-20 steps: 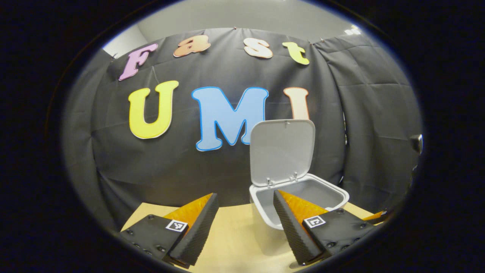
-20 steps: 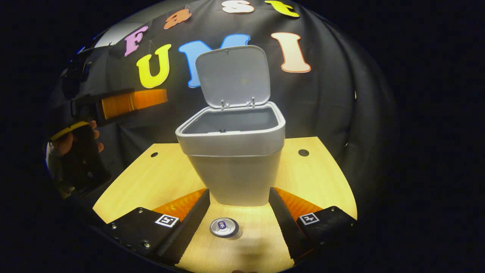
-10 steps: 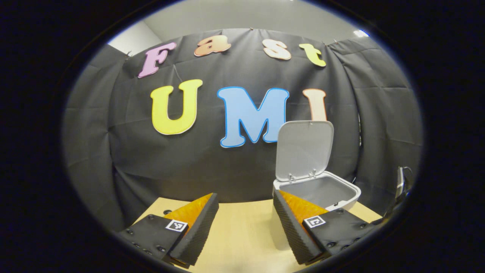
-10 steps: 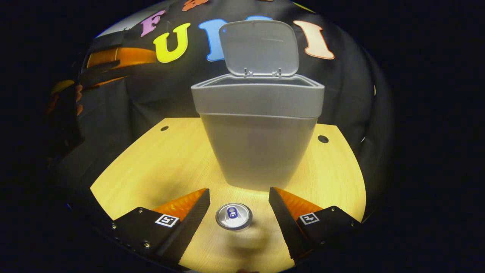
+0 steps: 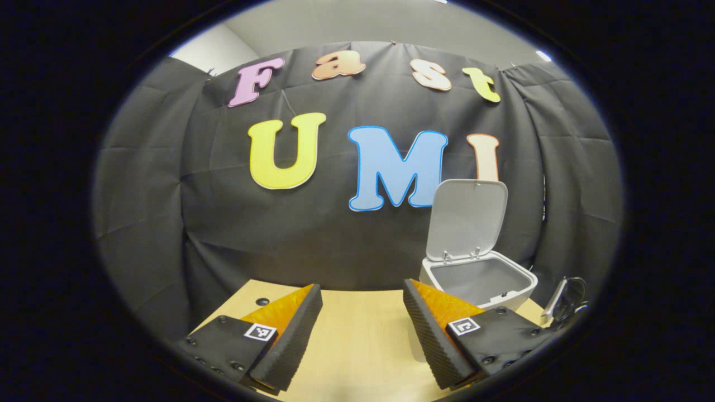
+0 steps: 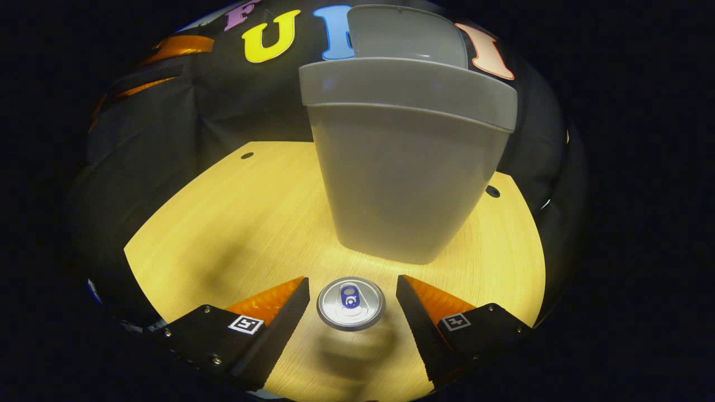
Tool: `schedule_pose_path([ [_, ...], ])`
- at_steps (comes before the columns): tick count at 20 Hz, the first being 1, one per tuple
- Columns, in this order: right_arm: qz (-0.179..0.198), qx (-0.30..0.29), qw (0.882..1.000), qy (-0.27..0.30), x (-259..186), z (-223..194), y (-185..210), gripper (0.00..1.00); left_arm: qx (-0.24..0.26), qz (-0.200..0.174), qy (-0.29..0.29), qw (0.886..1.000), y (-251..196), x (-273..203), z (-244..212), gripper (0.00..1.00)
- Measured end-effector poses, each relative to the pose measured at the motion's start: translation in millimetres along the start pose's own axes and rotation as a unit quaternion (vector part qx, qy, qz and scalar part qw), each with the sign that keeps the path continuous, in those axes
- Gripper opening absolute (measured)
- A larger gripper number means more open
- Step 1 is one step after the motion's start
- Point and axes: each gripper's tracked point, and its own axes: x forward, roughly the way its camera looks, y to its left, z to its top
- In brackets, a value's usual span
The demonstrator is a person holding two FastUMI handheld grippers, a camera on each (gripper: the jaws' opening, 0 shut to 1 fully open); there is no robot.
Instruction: Press the lid of the desktop garbage bin to open it, pick up the crumpled paper on the desktop and throw it into the bin, then pick up the pop can on the desktop and drop it into the bin, and finally close the garbage bin lid.
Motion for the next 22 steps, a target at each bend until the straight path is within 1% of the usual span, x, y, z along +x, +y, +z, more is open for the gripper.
schedule_pose_path([
  [5,-0.006,-0.008,1.000,0.016,7,-14,-1,0.99,-0.014,0.010,-0.004,1.000,10,-8,4,1.00],
  [6,-0.008,-0.008,1.000,0.015,8,-14,-1,0.90,-0.016,0.011,-0.003,1.000,12,-9,4,1.00],
  [7,-0.008,-0.007,1.000,0.017,9,-14,-1,0.86,-0.017,0.012,-0.002,1.000,12,-9,2,1.00],
  [8,-0.009,-0.007,1.000,0.017,8,-15,0,0.86,-0.017,0.014,-0.002,1.000,13,-11,2,1.00],
  [9,-0.009,-0.007,1.000,0.016,8,-15,0,0.85,-0.018,0.015,-0.001,1.000,15,-11,2,0.93],
  [12,-0.008,-0.012,1.000,0.007,2,-8,3,0.85,-0.020,0.018,0.001,1.000,18,-12,-1,0.96],
  [17,0.000,-0.016,1.000,-0.018,-14,12,12,0.84,-0.018,0.016,0.001,1.000,18,-12,-2,0.94],
  [22,0.017,-0.009,0.998,-0.057,-32,47,25,0.84,-0.017,0.013,0.002,1.000,15,-10,-3,0.96],
])
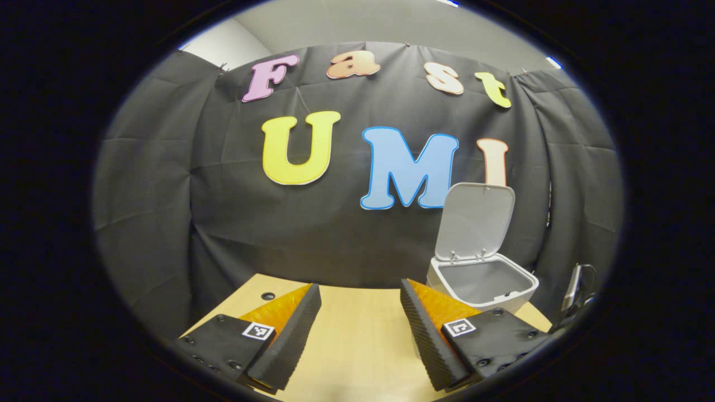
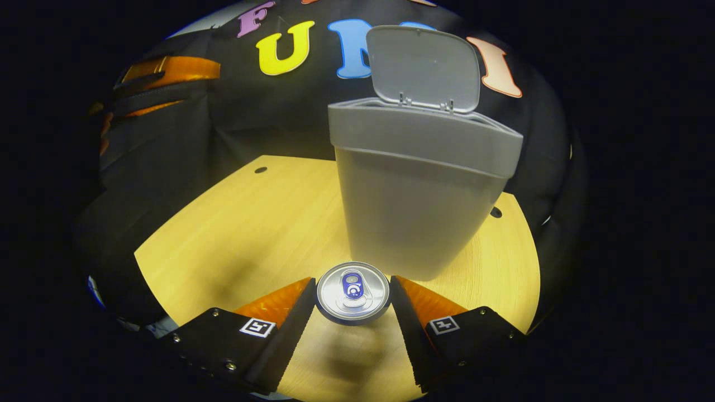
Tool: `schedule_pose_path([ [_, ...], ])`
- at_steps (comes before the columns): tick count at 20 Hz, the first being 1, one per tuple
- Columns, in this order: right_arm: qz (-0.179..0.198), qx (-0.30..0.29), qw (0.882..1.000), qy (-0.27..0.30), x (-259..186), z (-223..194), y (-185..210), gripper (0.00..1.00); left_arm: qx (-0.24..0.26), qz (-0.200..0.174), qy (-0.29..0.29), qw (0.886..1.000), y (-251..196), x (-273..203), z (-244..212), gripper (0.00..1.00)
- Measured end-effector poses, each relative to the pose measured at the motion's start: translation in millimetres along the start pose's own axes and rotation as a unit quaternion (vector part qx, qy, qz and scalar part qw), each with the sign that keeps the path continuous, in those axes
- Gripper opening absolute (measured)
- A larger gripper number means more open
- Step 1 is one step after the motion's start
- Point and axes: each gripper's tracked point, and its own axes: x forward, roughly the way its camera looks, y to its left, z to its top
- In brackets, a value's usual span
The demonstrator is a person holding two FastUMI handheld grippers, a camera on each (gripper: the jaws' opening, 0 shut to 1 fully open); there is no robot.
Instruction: Press the lid of the desktop garbage bin to open it, pick up the crumpled paper on the desktop and throw it into the bin, then pick up the pop can on the desktop and drop it into the bin, and finally close the garbage bin lid.
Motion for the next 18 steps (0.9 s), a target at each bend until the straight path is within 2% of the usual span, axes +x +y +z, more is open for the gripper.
schedule_pose_path([
  [2,0.013,0.002,1.000,-0.016,-9,17,8,0.84,0.001,-0.002,0.000,1.000,-1,1,-1,0.93],
  [9,0.040,0.012,0.994,-0.105,-46,100,28,0.84,0.003,-0.007,0.001,1.000,-6,3,-1,0.96],
  [15,0.060,0.020,0.980,-0.190,-85,176,39,0.84,0.006,-0.012,0.001,1.000,-10,4,-1,0.96],
  [18,0.055,0.018,0.970,-0.237,-102,214,34,0.84,0.007,-0.011,0.001,1.000,-10,4,0,0.96],
])
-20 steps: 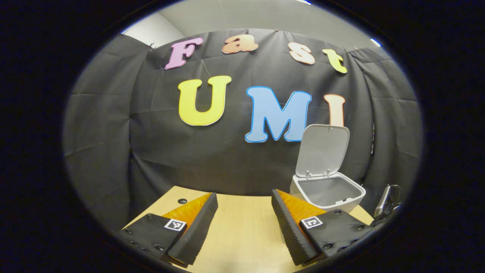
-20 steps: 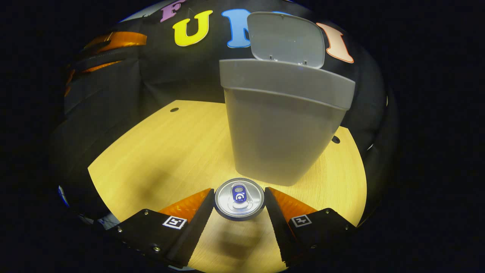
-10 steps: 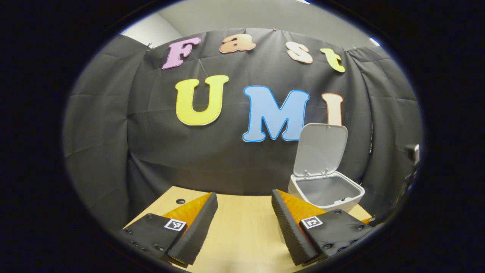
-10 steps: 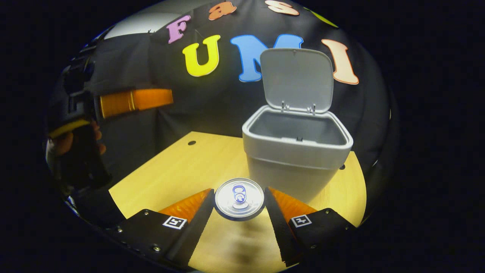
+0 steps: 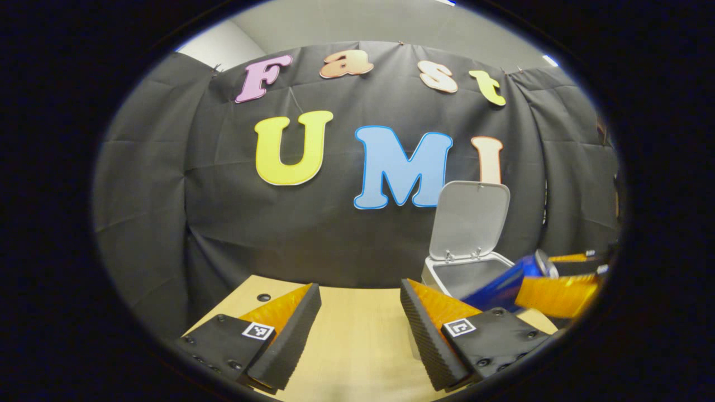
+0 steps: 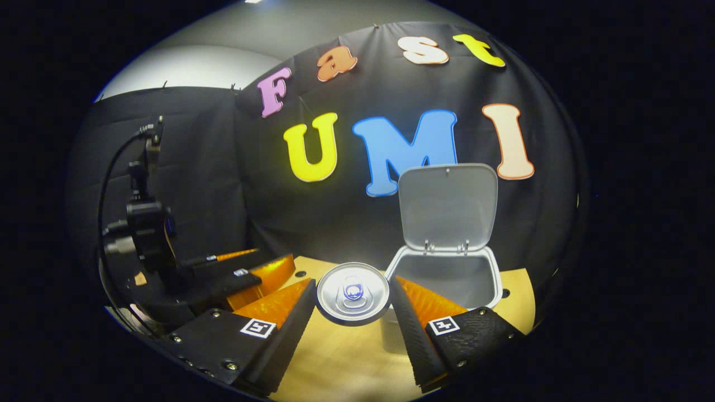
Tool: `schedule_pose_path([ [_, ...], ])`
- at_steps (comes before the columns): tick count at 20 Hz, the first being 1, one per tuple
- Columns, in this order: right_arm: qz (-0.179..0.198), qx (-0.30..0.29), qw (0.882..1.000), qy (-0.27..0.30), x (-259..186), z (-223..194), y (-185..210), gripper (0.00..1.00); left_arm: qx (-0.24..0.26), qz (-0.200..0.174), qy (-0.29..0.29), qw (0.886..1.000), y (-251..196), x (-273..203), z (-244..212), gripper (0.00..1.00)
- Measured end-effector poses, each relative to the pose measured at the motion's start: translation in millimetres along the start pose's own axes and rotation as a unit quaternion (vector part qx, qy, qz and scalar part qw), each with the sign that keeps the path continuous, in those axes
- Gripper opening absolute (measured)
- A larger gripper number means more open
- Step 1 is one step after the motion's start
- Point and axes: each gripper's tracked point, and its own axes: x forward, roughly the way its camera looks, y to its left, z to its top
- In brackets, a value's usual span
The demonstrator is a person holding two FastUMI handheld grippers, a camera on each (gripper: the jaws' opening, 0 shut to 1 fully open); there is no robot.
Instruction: Press the lid of the desktop garbage bin to open it, pick up the crumpled paper on the desktop and throw it into the bin, then pick up the pop can on the desktop and drop it into the bin, and finally close the garbage bin lid.
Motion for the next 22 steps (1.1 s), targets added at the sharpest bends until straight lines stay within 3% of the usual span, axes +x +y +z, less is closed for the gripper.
schedule_pose_path([
  [7,-0.049,-0.045,0.996,-0.052,8,47,-37,0.84,0.003,0.002,0.001,1.000,1,2,-1,0.96],
  [14,-0.126,-0.069,0.989,-0.023,21,32,-92,0.84,0.006,0.005,0.003,1.000,3,5,-2,0.96],
  [22,-0.150,-0.048,0.988,0.004,27,13,-117,0.85,0.008,0.011,0.006,1.000,4,12,-5,0.96],
])
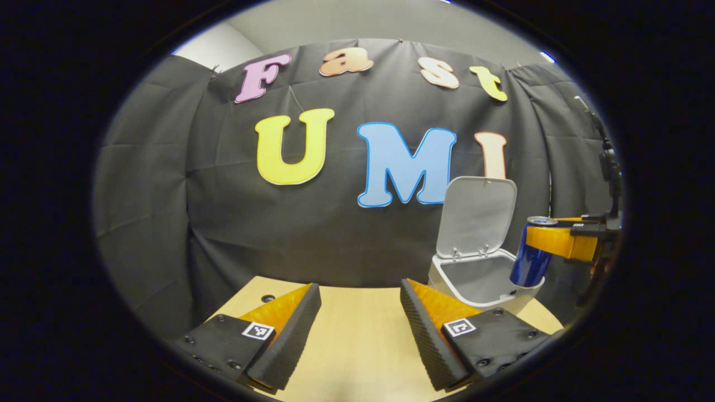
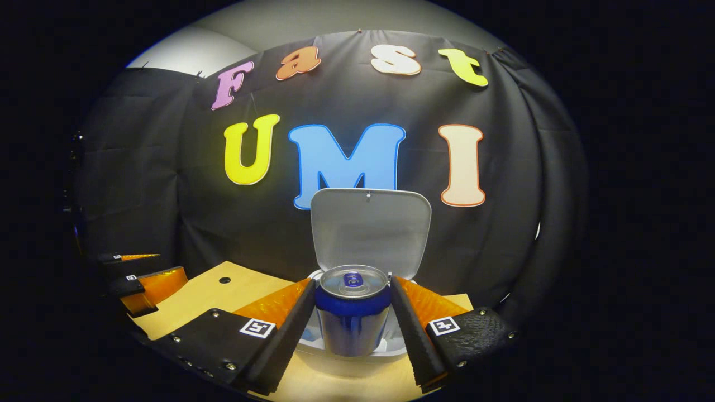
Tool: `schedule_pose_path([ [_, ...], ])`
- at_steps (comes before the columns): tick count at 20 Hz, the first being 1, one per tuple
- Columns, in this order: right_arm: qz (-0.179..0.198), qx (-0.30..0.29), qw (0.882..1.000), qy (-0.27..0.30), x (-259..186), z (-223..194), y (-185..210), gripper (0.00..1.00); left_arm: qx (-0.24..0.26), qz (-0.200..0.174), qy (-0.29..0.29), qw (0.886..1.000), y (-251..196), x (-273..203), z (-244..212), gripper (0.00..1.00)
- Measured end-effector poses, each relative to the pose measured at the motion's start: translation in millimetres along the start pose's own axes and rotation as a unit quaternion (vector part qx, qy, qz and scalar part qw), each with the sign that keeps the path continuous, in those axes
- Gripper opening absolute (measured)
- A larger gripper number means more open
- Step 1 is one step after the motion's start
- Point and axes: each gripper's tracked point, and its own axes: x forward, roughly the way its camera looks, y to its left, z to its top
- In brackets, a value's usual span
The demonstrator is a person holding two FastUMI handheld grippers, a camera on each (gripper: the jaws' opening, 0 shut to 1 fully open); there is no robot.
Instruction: Press the lid of the desktop garbage bin to open it, pick up the crumpled paper on the desktop and throw it into the bin, then pick up the pop can on the desktop and drop it into the bin, and finally close the garbage bin lid.
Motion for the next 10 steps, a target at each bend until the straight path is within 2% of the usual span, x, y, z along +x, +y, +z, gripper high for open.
schedule_pose_path([
  [9,-0.025,0.022,0.999,-0.015,16,7,-21,0.84,0.003,-0.001,0.004,1.000,-1,6,-1,0.96],
  [10,-0.028,0.023,0.999,-0.014,19,7,-24,0.93,0.004,-0.001,0.003,1.000,-1,6,-1,0.96],
])
